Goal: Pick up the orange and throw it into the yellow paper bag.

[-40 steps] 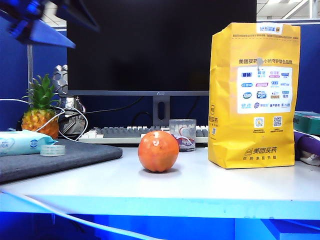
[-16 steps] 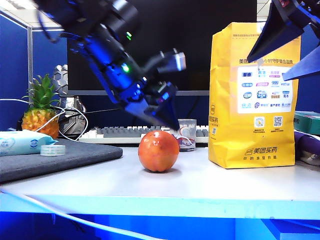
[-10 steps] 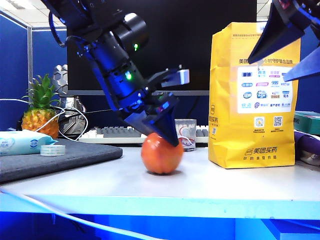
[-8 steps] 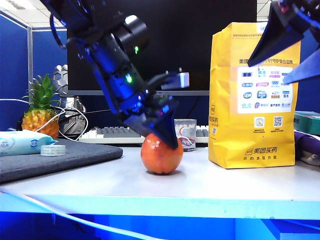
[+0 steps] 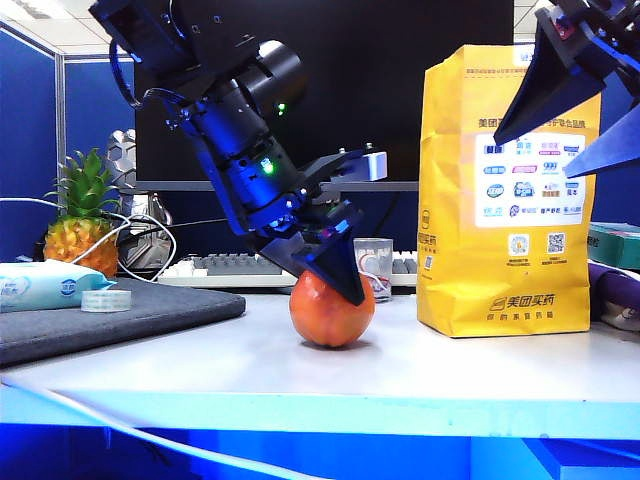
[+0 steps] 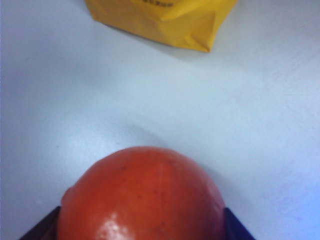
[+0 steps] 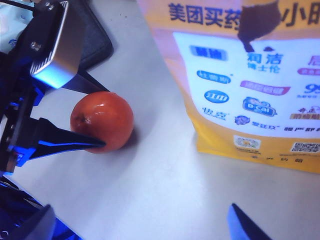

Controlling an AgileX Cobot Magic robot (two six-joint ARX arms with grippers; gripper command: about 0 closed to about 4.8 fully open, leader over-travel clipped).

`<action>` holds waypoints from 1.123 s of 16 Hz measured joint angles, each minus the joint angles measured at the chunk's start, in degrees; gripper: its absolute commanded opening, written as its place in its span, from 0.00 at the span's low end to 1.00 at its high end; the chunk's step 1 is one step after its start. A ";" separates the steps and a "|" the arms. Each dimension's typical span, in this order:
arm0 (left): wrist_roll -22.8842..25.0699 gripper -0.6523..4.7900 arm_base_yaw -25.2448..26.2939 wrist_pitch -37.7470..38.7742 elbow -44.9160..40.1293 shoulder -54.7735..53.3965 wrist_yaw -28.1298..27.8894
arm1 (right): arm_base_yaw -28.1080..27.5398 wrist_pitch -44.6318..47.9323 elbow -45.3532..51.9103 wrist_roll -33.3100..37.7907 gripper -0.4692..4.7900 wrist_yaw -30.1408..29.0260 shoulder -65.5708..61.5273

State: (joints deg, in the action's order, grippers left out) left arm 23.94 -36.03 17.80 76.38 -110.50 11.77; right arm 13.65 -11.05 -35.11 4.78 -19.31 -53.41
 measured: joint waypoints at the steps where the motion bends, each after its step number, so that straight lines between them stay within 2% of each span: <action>1: 0.83 0.55 0.00 0.31 0.37 0.00 -0.07 | 0.00 0.00 0.00 0.00 0.94 0.00 0.00; 5: 1.33 0.55 0.09 7.15 4.72 3.82 -3.82 | 0.00 0.00 0.00 -1.40 0.94 0.00 0.02; 6: 1.33 0.55 0.04 7.26 5.75 6.95 -3.82 | 0.00 0.02 0.00 -1.51 0.94 -0.02 0.04; 8: 1.36 0.55 0.00 5.07 7.34 15.06 -0.35 | 0.00 0.02 0.00 -1.62 0.94 -0.02 0.09; 11: 1.57 0.55 -0.02 -2.91 7.37 23.61 11.21 | -0.02 1.99 0.09 -1.62 0.94 -1.99 1.44; 12: 1.29 0.55 -0.07 -6.27 8.09 24.59 12.90 | -0.02 6.34 0.02 -1.62 0.94 -3.43 3.52; 14: 0.87 0.55 0.04 -7.41 8.81 23.98 14.67 | 0.00 12.52 -0.98 -1.66 0.94 -3.82 7.96; 16: 0.87 0.54 -0.07 -8.02 8.76 23.17 20.00 | -0.11 15.06 -2.67 -1.92 0.94 -2.82 12.07; 17: 0.59 0.51 -0.33 -11.74 8.76 22.49 25.86 | -0.17 15.69 -3.39 -2.80 0.94 -2.27 14.73; 18: -2.54 0.51 -0.48 -19.34 8.98 20.39 29.73 | -0.17 14.80 -3.41 -3.30 0.94 -1.44 17.79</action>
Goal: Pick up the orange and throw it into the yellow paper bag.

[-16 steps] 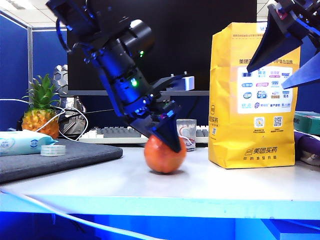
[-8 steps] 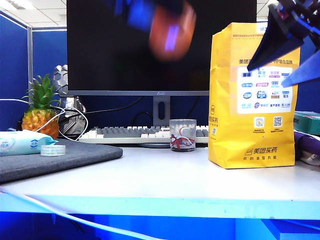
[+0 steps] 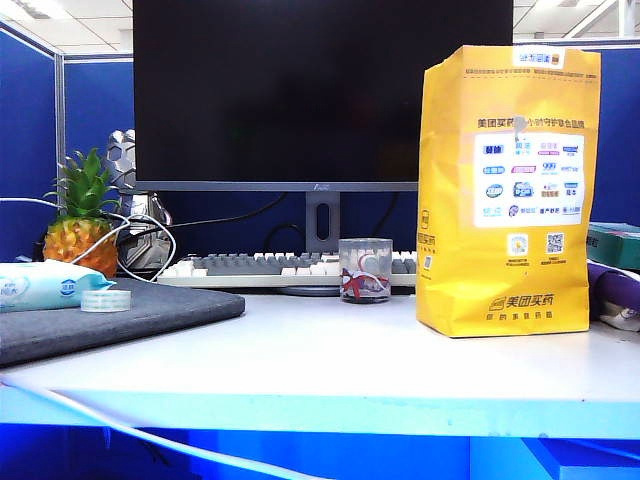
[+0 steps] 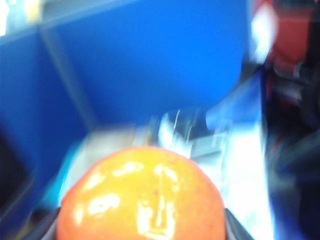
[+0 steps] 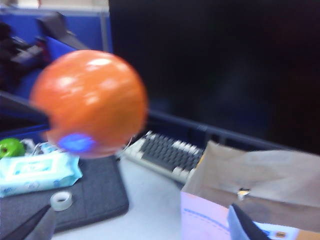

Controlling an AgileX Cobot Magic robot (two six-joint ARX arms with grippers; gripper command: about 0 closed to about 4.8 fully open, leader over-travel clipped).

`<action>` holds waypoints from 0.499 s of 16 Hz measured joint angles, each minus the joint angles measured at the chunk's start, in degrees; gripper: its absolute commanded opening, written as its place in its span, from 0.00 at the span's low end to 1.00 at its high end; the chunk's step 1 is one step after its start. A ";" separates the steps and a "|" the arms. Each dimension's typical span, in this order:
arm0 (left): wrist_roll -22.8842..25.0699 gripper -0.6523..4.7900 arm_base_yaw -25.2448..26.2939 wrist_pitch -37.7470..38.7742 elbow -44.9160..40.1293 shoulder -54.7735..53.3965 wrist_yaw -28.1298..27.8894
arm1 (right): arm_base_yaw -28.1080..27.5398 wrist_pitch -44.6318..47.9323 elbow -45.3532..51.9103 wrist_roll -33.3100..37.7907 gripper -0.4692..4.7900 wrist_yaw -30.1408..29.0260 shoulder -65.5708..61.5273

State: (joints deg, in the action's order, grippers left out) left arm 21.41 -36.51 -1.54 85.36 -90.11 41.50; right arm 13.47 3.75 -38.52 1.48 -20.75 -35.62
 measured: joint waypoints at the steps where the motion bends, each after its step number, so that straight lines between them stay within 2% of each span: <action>1: -2.71 0.51 0.07 -4.15 0.15 -1.90 0.90 | 0.00 -0.92 0.00 -0.04 0.94 0.07 1.75; 3: -7.30 0.51 0.02 -11.43 0.17 -5.95 1.51 | 0.00 -3.80 -0.02 -0.04 0.94 0.13 4.35; 4: -7.96 0.51 -0.20 -13.05 0.74 -7.56 1.62 | 0.00 -4.81 -0.02 -0.07 0.94 0.13 5.11; 8: -12.11 0.51 -1.05 -12.96 16.92 -19.45 1.92 | 0.00 -10.69 0.00 -0.07 0.94 0.13 6.21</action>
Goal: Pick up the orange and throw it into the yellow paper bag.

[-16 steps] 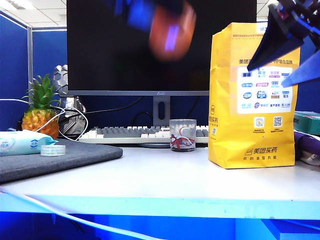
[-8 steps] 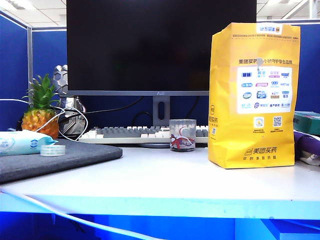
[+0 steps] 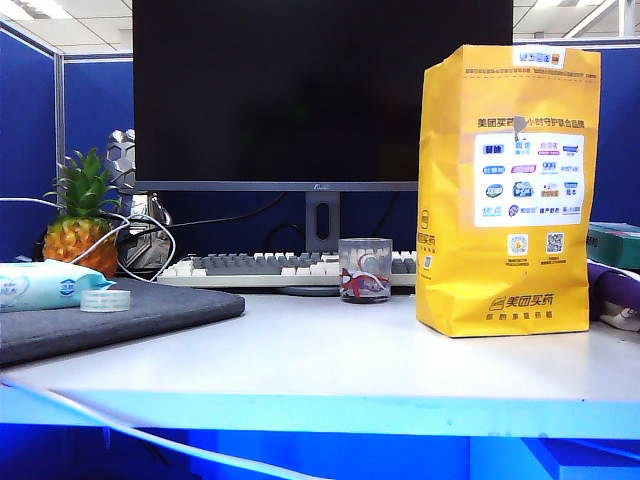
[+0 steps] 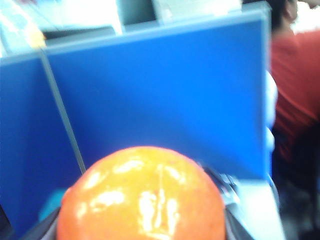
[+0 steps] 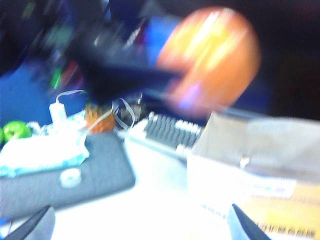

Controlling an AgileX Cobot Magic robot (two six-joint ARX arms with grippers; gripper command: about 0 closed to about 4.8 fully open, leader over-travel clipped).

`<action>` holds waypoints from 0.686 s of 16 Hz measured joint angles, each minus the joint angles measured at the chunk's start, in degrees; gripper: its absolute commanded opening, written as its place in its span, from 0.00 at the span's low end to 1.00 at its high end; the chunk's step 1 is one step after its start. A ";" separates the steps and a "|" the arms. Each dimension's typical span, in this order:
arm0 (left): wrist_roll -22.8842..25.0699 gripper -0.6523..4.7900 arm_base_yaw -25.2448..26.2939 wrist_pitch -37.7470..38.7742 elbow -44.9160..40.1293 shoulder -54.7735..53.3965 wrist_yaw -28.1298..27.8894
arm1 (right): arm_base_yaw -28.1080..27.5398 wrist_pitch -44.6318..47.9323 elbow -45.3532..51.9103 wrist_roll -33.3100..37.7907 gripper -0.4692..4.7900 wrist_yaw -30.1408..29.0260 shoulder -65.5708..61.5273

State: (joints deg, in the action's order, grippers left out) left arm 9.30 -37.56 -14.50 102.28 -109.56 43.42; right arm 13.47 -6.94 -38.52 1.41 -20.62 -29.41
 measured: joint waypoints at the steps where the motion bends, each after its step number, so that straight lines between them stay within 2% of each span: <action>1: -0.24 0.51 0.02 0.52 2.60 -1.60 -0.59 | 0.00 -1.07 0.00 0.00 0.94 0.02 0.02; 4: -1.90 0.51 0.00 2.16 7.04 -6.25 -1.07 | 0.00 -1.51 0.00 -0.92 0.94 0.00 0.02; 5: -1.57 0.51 -0.48 2.54 7.04 -7.28 -4.04 | 0.00 -1.53 0.00 -1.25 0.94 0.00 0.00; 8: -1.40 0.51 -0.66 2.97 6.99 -8.85 -6.38 | 0.00 -1.51 0.00 -1.29 0.94 0.00 0.02; 9: -1.38 0.67 -0.74 2.99 6.99 -8.87 -7.32 | 0.00 -1.51 0.00 -1.29 0.94 0.02 0.02; 10: -1.36 1.00 -1.03 2.69 7.02 -8.81 -9.33 | 0.00 -1.53 0.00 -1.29 0.94 0.00 0.00; 11: -2.16 1.00 -1.36 2.58 7.02 -8.74 -10.01 | 0.00 -1.53 0.00 -1.31 0.94 0.00 -0.02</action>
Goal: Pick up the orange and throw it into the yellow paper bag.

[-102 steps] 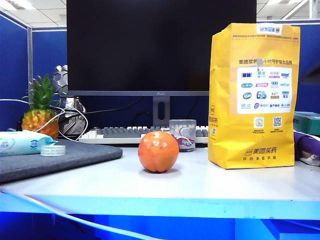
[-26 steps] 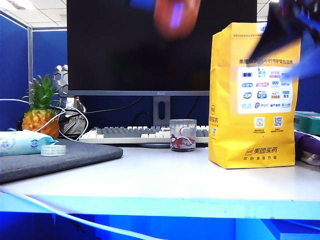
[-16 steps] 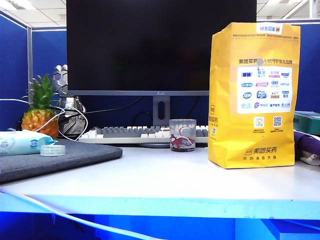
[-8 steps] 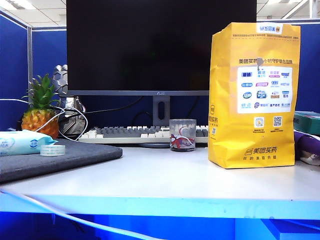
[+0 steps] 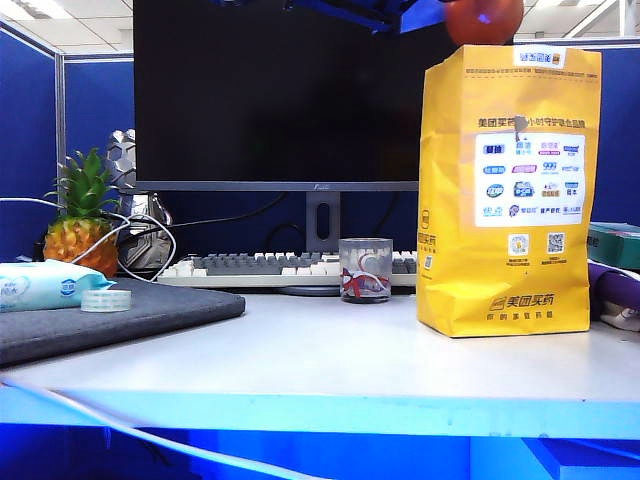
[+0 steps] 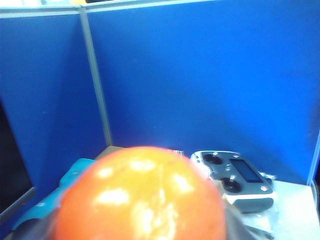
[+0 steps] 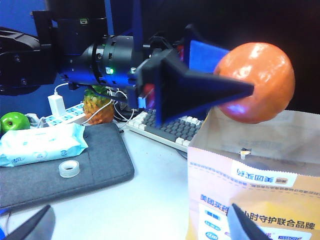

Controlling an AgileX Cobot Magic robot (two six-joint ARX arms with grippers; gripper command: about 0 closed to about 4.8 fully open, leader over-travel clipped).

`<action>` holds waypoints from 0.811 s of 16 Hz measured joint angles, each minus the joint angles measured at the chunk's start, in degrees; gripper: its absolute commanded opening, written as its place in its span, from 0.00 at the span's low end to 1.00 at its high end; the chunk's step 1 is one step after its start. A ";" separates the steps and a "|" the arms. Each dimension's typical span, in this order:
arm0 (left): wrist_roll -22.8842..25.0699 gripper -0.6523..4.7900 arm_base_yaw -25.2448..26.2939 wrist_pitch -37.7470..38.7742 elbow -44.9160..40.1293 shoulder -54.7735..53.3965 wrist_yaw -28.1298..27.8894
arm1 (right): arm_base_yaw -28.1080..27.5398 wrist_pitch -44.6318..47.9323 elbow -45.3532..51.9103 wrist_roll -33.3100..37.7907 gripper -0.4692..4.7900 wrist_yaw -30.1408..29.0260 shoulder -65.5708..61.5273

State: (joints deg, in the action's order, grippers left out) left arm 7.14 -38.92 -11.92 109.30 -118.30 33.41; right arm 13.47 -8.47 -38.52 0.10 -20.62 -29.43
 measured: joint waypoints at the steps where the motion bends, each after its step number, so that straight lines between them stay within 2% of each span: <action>1: -1.03 1.00 0.00 -0.04 0.00 0.00 -0.04 | 0.00 -0.02 0.00 0.00 0.94 0.00 0.02; 2: -2.82 1.00 0.02 -0.02 0.04 0.00 0.07 | 0.00 -0.04 0.00 0.00 0.94 0.02 0.02; 4: -3.17 1.00 0.02 0.28 0.31 0.39 2.01 | 0.00 -0.33 0.00 0.00 0.94 0.00 0.02; 5: -2.40 1.00 0.63 5.05 0.00 3.48 4.48 | 0.00 -1.25 0.00 -0.33 0.94 0.02 0.00; 6: -0.13 1.00 1.60 10.84 -0.09 8.09 3.76 | 0.00 -2.14 0.02 -1.53 0.94 0.02 0.02; 8: 10.97 1.00 4.76 26.18 0.63 21.46 -8.31 | -0.02 -2.62 0.04 -3.52 0.94 0.76 0.04; 9: 15.56 1.00 6.05 32.11 0.76 25.64 -12.22 | -0.02 -2.58 0.02 -4.09 0.94 1.20 0.04; 10: 20.85 1.00 9.09 42.93 0.85 31.41 -16.94 | -0.02 -2.56 0.04 -4.68 0.94 1.49 0.02; 11: 22.23 1.00 11.96 51.06 0.83 34.64 -19.04 | -0.04 -2.49 0.02 -4.72 0.94 1.51 0.02; 12: 21.51 1.00 19.10 64.85 0.31 39.30 -19.58 | -0.04 -2.29 0.04 -4.87 0.94 1.53 0.02; 13: 19.63 0.99 24.22 72.41 0.31 42.62 -17.94 | -0.09 -1.88 0.04 -4.90 0.94 1.51 0.02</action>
State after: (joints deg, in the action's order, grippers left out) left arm 26.76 -14.70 60.49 109.60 -75.68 15.46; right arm 13.39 -10.35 -38.48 -4.80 -19.11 -29.41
